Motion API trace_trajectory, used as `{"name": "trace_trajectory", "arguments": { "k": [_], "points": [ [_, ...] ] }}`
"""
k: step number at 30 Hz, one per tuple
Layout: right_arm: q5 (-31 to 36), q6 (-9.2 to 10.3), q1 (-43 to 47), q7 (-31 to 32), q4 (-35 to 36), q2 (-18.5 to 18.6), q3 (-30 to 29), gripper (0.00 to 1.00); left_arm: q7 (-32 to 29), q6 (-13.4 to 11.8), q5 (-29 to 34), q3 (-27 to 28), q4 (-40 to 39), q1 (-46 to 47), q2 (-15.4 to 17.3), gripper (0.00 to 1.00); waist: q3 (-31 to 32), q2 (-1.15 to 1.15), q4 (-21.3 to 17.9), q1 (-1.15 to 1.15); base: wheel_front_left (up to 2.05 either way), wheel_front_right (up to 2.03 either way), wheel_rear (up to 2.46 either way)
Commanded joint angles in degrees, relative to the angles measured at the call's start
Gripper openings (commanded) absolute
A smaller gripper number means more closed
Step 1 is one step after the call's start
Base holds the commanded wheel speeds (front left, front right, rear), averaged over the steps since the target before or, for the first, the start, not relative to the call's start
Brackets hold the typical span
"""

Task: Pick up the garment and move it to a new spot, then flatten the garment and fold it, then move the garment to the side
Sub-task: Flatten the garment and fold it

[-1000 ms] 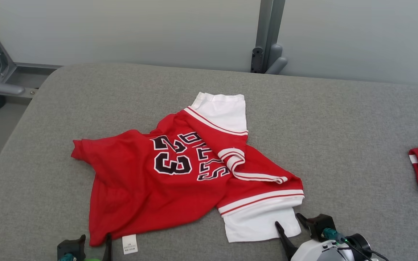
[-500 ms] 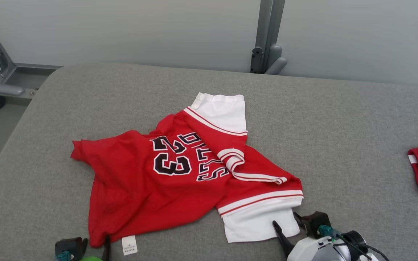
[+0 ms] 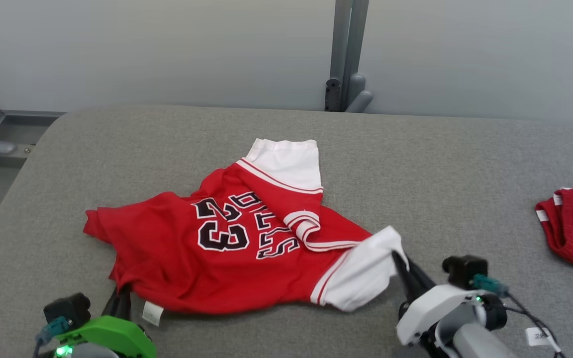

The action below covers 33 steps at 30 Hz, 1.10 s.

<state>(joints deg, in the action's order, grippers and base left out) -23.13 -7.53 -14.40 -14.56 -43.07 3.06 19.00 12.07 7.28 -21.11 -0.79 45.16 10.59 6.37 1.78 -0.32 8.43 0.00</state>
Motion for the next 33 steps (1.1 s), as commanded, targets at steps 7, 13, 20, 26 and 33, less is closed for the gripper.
{"name": "trace_trajectory", "arguments": {
  "k": [7,13,20,26,33],
  "points": [
    [-14.6,0.08,4.1,0.8,24.9,5.7,-9.2,0.00,-10.4,0.0,-9.8,-2.3,-30.0,-6.6,3.9,0.00,1.9,0.32,-3.9,0.00,0.00,0.00,0.00],
    [-20.7,0.03,8.5,5.7,46.8,6.1,-18.7,0.00,-21.1,-1.5,-13.6,-4.1,-55.7,-10.7,4.3,0.00,1.8,0.32,-6.6,0.00,0.00,0.00,0.00],
    [-22.2,0.03,7.3,13.1,66.0,3.8,-27.1,0.00,-30.9,-3.6,-15.9,-5.9,-75.0,-6.4,5.9,0.00,1.3,0.32,-9.6,0.00,0.00,0.00,0.00],
    [-21.5,0.03,0.1,21.1,73.4,4.0,-30.8,0.00,-38.4,-4.8,-19.0,-6.7,-81.2,1.6,7.2,0.00,-0.6,0.32,-11.6,0.00,0.00,0.00,0.00],
    [-19.0,0.03,-14.0,30.2,69.4,5.0,-30.4,0.00,-45.0,-4.8,-19.5,-6.7,-74.2,17.2,9.7,0.00,-11.0,0.32,-12.0,0.00,0.00,0.00,0.00]
  ]
}}
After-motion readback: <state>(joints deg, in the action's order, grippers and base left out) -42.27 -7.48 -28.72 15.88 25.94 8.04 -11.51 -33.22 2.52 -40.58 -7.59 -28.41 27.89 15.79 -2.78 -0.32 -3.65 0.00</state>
